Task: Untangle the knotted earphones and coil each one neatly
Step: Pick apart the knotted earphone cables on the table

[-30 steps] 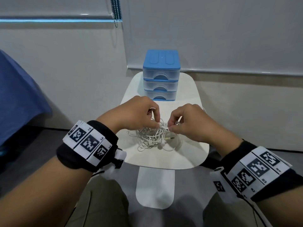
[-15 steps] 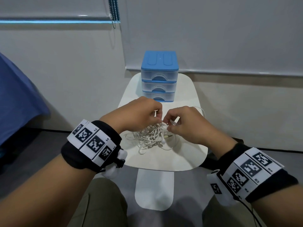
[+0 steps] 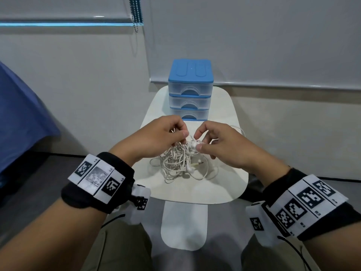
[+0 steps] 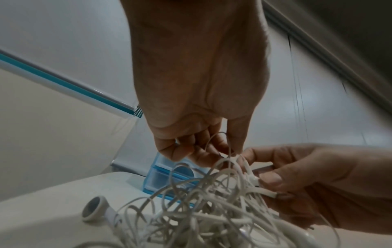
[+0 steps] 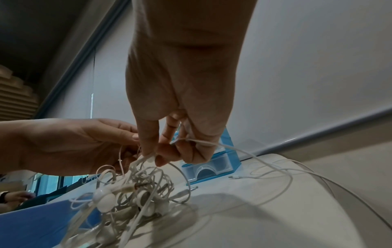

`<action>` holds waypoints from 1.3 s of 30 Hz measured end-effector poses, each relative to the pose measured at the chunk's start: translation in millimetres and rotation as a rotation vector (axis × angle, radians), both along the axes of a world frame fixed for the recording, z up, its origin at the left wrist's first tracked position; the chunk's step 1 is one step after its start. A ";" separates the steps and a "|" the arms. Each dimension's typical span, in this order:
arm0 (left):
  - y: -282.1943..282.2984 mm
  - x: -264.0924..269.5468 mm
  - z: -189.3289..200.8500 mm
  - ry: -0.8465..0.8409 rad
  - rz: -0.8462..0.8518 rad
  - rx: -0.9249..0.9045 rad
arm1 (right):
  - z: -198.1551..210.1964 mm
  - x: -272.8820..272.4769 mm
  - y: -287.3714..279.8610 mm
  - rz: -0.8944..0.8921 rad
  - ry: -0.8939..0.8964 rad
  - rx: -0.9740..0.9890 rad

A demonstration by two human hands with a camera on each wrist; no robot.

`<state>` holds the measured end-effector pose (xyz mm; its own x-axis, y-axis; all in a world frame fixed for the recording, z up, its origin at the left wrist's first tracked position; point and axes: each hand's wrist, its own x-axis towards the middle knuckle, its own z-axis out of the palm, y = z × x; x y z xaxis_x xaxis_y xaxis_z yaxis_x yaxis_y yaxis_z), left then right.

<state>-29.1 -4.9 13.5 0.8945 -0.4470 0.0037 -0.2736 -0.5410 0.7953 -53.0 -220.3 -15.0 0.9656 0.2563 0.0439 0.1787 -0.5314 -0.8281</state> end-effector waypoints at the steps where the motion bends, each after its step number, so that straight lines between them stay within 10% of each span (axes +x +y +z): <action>1: -3.1 -1.0 0.3 0.000 -0.002 -0.003 | 0.1 0.5 1.0 0.008 -0.008 0.004; 39: 20.4 4.6 13.4 0.093 -0.134 0.048 | 14.0 9.7 6.6 -0.026 0.493 0.411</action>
